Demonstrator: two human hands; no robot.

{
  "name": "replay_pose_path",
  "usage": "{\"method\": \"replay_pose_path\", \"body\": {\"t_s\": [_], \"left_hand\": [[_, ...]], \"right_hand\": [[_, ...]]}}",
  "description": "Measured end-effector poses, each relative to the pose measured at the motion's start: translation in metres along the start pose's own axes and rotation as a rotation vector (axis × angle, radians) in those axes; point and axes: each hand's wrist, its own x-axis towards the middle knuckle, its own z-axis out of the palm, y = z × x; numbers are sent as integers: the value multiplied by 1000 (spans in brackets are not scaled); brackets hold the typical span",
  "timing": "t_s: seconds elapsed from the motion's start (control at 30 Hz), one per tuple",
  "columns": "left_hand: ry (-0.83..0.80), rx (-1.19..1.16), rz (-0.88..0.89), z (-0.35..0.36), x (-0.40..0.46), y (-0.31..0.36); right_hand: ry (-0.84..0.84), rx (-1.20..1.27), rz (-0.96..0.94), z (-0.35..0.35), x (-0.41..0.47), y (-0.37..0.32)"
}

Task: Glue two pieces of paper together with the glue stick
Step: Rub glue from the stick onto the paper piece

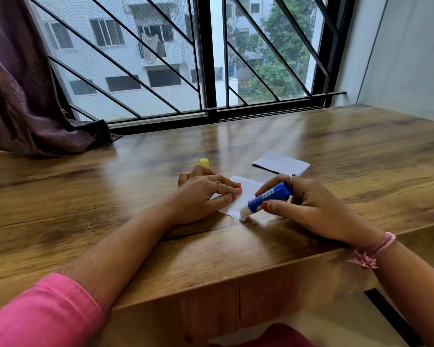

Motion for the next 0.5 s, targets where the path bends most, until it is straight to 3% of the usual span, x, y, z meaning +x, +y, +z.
{"method": "replay_pose_path", "body": {"t_s": [0.23,0.5], "left_hand": [[15,2,-4,2,2,-5],[0,-16,-12,1,1,-3]], "right_hand": [[145,-23,90,-1,6,8],[-7,38,20,0,1,4]]}}
